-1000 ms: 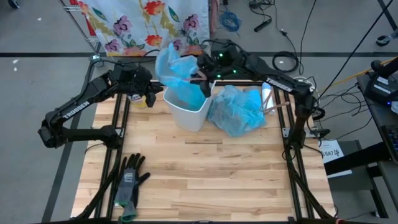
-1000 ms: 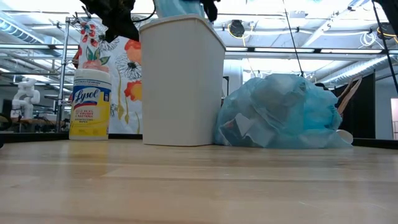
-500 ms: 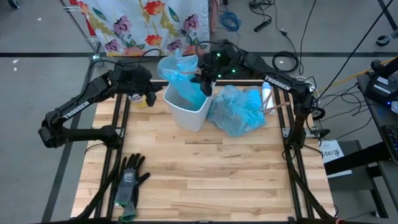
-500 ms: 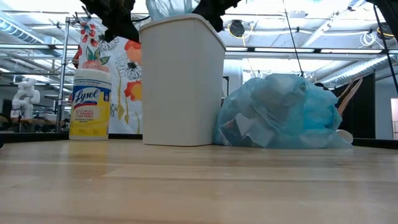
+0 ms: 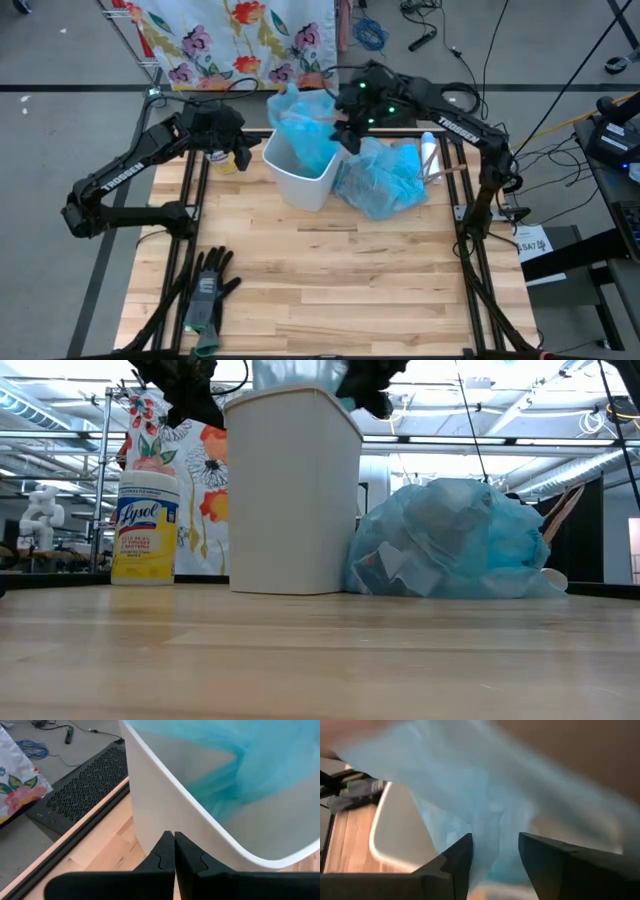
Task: Place trash/remove bag and relplace
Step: Insert the new trash bag into the trash bin
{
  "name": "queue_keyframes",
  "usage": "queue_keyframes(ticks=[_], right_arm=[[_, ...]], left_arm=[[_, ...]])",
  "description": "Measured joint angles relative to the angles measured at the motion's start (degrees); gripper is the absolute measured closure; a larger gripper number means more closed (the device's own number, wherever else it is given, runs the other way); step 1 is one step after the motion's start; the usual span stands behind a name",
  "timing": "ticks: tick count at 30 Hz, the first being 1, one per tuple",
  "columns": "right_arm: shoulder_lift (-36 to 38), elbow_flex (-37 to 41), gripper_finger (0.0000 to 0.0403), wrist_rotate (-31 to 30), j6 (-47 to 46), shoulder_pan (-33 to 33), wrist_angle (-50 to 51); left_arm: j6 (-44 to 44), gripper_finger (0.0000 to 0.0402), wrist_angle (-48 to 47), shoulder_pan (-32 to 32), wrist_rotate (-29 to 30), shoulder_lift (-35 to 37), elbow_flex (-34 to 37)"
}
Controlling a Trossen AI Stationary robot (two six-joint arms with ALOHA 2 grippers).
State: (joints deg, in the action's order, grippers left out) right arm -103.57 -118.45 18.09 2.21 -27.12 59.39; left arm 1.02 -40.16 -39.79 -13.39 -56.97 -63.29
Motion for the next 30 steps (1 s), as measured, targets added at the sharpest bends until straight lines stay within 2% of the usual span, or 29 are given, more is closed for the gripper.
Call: queue_keyframes(ticks=[6,15,19,24,30], right_arm=[[3.4,-0.1,0.0248,0.0,-1.2,-0.7,3.5],[5.2,-0.1,0.0252,-0.4,-2.1,1.8,7.1],[6.7,-0.1,0.0292,-4.9,-2.1,1.7,5.6],[7.7,-0.1,0.0388,-6.0,-1.5,1.8,0.9],[7.4,-0.1,0.0400,-8.5,-3.9,3.3,-8.8]], left_arm=[[0.0,0.0401,0.0,0.0,0.2,0.0,0.0],[-1.5,0.0401,0.1,0.0,1.0,0.0,0.0],[-1.5,0.0401,0.2,0.0,3.3,0.0,0.0],[-1.5,0.0401,0.2,0.0,5.1,0.0,0.0],[-1.5,0.0401,0.2,0.0,10.9,0.6,-2.1]])
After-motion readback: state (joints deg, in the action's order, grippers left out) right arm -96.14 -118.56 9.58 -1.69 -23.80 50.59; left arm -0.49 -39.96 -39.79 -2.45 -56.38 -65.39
